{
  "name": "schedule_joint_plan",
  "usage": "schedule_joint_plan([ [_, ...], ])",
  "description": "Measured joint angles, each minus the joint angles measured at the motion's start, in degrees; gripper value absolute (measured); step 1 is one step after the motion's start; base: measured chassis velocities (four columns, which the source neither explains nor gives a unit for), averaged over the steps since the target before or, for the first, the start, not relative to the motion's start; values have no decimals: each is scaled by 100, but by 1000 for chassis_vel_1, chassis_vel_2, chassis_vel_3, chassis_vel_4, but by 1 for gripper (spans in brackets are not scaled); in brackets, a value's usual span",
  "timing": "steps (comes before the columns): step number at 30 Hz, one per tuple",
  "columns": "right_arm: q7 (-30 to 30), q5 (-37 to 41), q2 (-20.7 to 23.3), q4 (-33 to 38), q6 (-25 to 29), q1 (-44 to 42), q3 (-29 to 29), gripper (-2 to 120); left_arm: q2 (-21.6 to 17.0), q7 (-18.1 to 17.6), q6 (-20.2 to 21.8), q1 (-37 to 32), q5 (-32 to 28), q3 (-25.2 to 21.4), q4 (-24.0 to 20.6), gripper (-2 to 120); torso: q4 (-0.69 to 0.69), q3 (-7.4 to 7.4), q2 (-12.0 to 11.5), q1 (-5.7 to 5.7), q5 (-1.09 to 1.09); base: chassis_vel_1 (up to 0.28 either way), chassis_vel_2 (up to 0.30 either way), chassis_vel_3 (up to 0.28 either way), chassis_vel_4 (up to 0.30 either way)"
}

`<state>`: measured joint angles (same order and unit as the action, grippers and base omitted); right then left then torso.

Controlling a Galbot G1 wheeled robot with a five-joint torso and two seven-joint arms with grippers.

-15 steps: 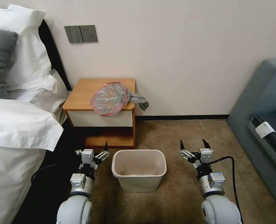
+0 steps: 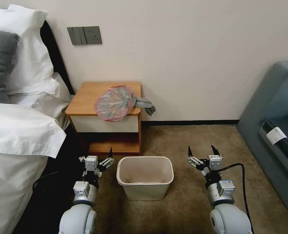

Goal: Pick up the garbage bag from the table and place it over the trash can.

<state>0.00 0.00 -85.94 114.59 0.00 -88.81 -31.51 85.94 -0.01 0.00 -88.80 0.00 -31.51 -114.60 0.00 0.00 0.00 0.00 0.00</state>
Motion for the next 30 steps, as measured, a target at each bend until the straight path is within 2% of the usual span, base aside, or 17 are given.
schedule_joint_plan([
  [20, 0, 0, 0, 0, 0, 0, 0, 100, 0, 0, 0, 0, 0, 0, 0, 100, 0, 0, 0, 0, 0, 0, 0, 0, 0],
  [24, -2, 3, 0, 9, 108, -2, -49, 100, -17, -3, -110, 36, -13, -23, -1, 100, 0, 0, 0, 0, 0, 0, 0, 0, 0],
  [25, -2, 24, 7, 83, 404, -7, -190, 100, -72, -44, -440, 155, -66, -115, -58, 100, 0, 0, 0, 0, 0, 0, 0, 0, 0],
  [26, -2, 35, 10, 122, 576, -12, -270, 100, -100, -67, -621, 220, -96, -160, -86, 100, 0, 0, 0, 0, 0, 0, 0, 0, 0],
  [27, -2, 35, 10, 122, 576, -12, -270, 100, -100, -67, -621, 220, -96, -160, -86, 100, 0, 0, 0, 0, 0, 0, 0, 0, 0],
  [30, 0, 82, 23, 266, 1184, -27, -552, 100, -205, -147, -1257, 449, -197, -329, -192, 100, -1, 0, 0, 0, 0, 0, 0, 0, 0],
])
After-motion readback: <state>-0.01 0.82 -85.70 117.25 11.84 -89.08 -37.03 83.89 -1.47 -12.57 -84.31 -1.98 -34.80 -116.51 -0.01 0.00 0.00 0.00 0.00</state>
